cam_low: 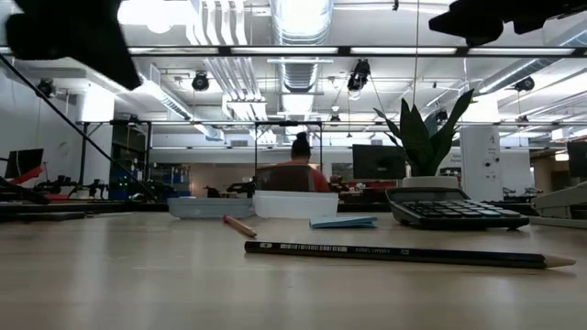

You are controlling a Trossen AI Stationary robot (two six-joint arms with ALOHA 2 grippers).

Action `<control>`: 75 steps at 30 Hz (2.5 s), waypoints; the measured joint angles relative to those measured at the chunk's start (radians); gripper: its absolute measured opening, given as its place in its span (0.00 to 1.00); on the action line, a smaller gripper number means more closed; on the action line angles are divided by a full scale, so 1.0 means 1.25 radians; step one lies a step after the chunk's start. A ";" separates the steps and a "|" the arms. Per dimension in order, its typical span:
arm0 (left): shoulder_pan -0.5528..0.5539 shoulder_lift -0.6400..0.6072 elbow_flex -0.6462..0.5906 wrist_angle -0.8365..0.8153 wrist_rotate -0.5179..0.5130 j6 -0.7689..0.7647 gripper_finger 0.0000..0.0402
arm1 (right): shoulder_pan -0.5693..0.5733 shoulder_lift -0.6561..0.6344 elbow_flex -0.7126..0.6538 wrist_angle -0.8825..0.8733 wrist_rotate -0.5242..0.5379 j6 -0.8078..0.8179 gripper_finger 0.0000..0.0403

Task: Pack school essentials
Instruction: Put the purple pen into the transparent supply box

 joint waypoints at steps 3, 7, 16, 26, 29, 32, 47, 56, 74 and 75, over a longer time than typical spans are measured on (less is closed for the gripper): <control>0.041 0.002 -0.003 0.061 0.003 0.136 0.00 | 0.001 0.024 0.000 -0.013 -0.001 0.075 0.56; 0.068 0.020 -0.011 0.197 0.006 0.330 0.00 | 0.029 0.067 0.000 -0.037 -0.035 0.213 0.56; 0.075 0.047 -0.011 0.459 0.002 0.650 0.00 | 0.184 0.220 0.125 -0.091 -0.113 0.454 0.54; 0.072 0.043 -0.011 0.683 -0.014 0.910 0.00 | 0.267 0.487 0.492 -0.524 -0.122 0.656 0.49; 0.070 0.043 -0.011 0.710 -0.014 0.954 0.00 | 0.284 0.567 0.611 -0.654 -0.134 0.720 0.48; 0.069 0.043 -0.011 0.724 -0.013 0.972 0.00 | 0.299 0.649 0.723 -0.757 -0.135 0.764 0.47; 0.061 0.041 -0.010 0.747 -0.014 0.972 0.00 | 0.332 0.974 0.975 -0.839 -0.126 0.849 0.44; 0.057 0.041 -0.010 0.747 -0.014 0.971 0.00 | 0.332 1.050 1.035 -0.847 -0.126 0.882 0.45; 0.057 0.041 -0.010 0.747 -0.014 0.973 0.00 | 0.334 1.093 1.022 -0.889 -0.126 0.900 0.42; 0.057 0.041 -0.010 0.747 -0.014 0.974 0.00 | 0.334 1.093 1.017 -0.886 -0.124 0.900 0.42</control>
